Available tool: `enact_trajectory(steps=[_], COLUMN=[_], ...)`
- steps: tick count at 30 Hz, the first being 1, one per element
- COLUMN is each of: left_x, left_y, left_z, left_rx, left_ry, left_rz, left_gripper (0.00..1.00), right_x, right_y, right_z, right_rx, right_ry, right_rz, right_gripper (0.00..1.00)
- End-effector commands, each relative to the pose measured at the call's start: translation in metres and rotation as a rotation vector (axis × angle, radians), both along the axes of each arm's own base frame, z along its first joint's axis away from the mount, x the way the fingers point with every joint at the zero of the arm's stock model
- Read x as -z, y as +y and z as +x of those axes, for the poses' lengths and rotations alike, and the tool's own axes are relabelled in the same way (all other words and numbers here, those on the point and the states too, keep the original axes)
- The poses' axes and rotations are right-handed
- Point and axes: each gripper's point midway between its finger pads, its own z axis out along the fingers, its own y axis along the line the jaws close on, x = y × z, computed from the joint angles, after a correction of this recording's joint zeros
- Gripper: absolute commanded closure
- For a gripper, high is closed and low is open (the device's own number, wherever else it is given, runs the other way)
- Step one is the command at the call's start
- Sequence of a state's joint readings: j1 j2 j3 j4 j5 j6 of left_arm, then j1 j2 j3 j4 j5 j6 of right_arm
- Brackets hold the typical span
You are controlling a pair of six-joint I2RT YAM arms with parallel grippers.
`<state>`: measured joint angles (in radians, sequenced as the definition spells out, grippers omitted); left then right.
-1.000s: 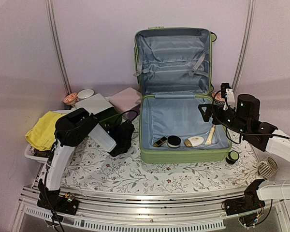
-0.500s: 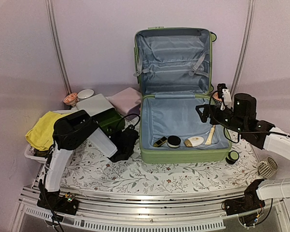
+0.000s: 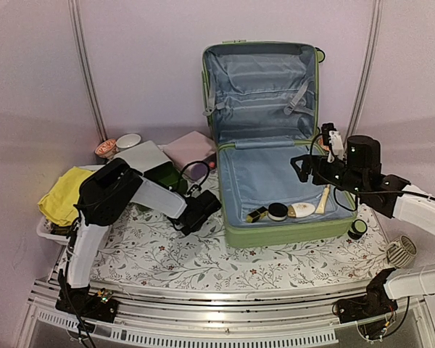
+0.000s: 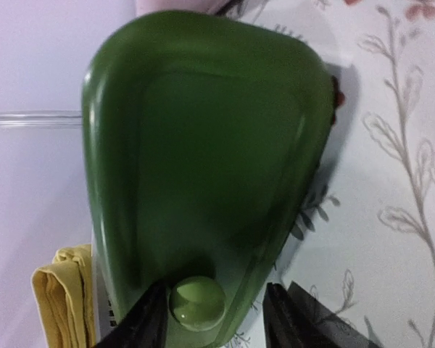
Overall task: Open, take out, and arrange the luggage
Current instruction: Open the drawer of the storage box.
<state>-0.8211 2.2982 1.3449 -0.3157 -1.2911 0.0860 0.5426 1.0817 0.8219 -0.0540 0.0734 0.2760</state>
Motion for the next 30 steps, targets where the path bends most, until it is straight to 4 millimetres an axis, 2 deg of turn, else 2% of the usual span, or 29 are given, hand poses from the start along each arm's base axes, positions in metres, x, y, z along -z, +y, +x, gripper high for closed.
enact_trajectory(steps=[1, 4, 8, 15, 19, 22, 23, 26, 30], left_x=[0.027, 0.022, 0.015, 0.006, -0.006, -0.020, -0.031, -0.057, -0.097], left_y=[0.008, 0.009, 0.010, 0.002, -0.010, -0.016, -0.019, -0.029, -0.055], left_z=[-0.026, -0.029, -0.036, -0.051, -0.062, -0.070, -0.072, -0.076, -0.077], left_rx=[0.000, -0.004, -0.015, -0.016, 0.007, 0.020, 0.028, 0.043, 0.098], left_ry=[0.131, 0.130, 0.144, 0.190, 0.220, 0.241, 0.235, 0.226, 0.213], left_rz=[-0.048, -0.058, -0.081, -0.195, -0.301, -0.410, -0.457, -0.602, -0.823], left_gripper=[0.39, 0.24, 0.14, 0.05, 0.04, 0.04, 0.03, 0.03, 0.03], right_x=[-0.007, -0.005, 0.000, 0.014, 0.042, 0.063, 0.071, 0.075, 0.084], right_y=[0.002, 0.005, 0.007, 0.012, 0.017, 0.021, 0.020, 0.018, 0.016], right_z=[0.004, 0.005, 0.009, 0.014, 0.016, 0.012, 0.008, 0.003, -0.006], right_rx=[-0.006, -0.016, -0.019, -0.041, -0.072, -0.122, -0.130, -0.143, -0.146], right_ry=[-0.005, 0.008, 0.037, 0.123, 0.274, 0.389, 0.425, 0.484, 0.536], right_rz=[-0.006, -0.014, -0.041, -0.108, -0.222, -0.297, -0.318, -0.352, -0.354], right_gripper=[0.01, 0.01, 0.01, 0.01, 0.01, 0.02, 0.02, 0.01, 0.01])
